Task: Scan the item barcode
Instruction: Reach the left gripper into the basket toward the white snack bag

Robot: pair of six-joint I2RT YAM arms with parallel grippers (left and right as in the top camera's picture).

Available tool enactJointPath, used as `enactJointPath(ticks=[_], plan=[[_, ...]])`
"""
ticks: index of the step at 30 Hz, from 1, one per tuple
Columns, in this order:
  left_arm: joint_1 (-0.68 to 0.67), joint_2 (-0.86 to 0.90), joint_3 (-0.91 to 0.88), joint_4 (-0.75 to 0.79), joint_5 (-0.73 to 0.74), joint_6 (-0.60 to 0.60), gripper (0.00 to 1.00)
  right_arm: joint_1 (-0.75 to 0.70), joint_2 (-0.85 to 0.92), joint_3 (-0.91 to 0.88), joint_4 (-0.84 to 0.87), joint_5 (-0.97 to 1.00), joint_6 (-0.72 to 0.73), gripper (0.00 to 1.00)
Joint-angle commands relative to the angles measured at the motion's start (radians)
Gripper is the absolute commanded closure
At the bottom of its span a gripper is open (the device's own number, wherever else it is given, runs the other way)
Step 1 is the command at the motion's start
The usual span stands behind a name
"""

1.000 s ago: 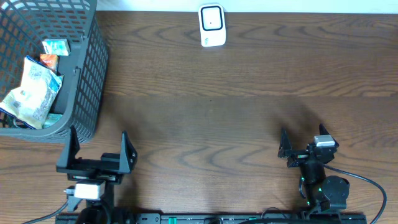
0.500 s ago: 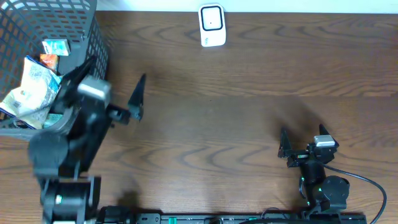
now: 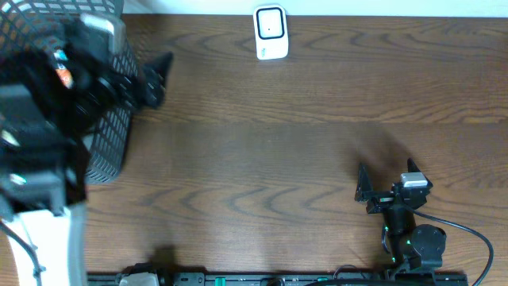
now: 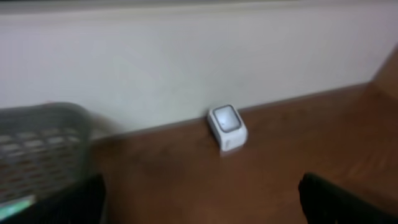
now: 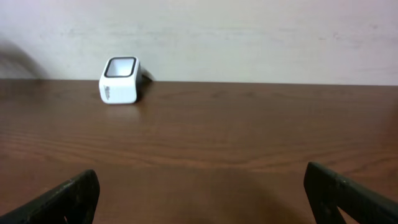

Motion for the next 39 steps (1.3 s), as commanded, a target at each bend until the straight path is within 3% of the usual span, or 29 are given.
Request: enactJointPath(ticks=[1, 5, 9, 12, 16, 20, 28, 30, 34, 39], plan=[[0.048, 0.128, 0.238, -0.148, 0.003, 0.089, 0.02, 0.007, -0.005, -0.001, -0.004, -0.003, -0.011, 0.01], [0.083, 0.197, 0.294, -0.131, -0.025, 0.102, 0.02, 0.007, -0.005, -0.001, -0.005, -0.003, -0.011, 0.01], [0.133, 0.241, 0.317, -0.041, -0.353, -0.064, 0.02, 0.007, -0.005, -0.001, -0.005, -0.003, -0.011, 0.01], [0.18, 0.291, 0.378, -0.05, -0.439, -0.063, 0.02, 0.007, -0.005, -0.001, -0.005, -0.003, -0.011, 0.01], [0.28, 0.387, 0.496, -0.103, -0.489, -0.07, 0.03, 0.007, -0.005, -0.001, -0.004, -0.003, -0.011, 0.01], [0.36, 0.45, 0.501, -0.079, -0.495, -0.07, 0.02, 0.007, -0.005, -0.001, -0.005, -0.003, -0.011, 0.01], [0.396, 0.544, 0.497, -0.17, -0.491, -0.07, 0.02, 0.007, -0.005, -0.001, -0.005, -0.003, -0.011, 0.01], [0.396, 0.566, 0.488, -0.18, -0.473, -0.039, 0.02, 0.007, -0.005, -0.001, -0.005, -0.003, -0.011, 0.01], [0.395, 0.617, 0.465, -0.226, -0.459, 0.136, 0.02, 0.007, -0.005, -0.001, -0.004, -0.003, -0.011, 0.01], [0.393, 0.726, 0.462, -0.271, -0.548, 0.247, 0.02, 0.007, -0.005, -0.001, -0.005, -0.003, -0.011, 0.01]])
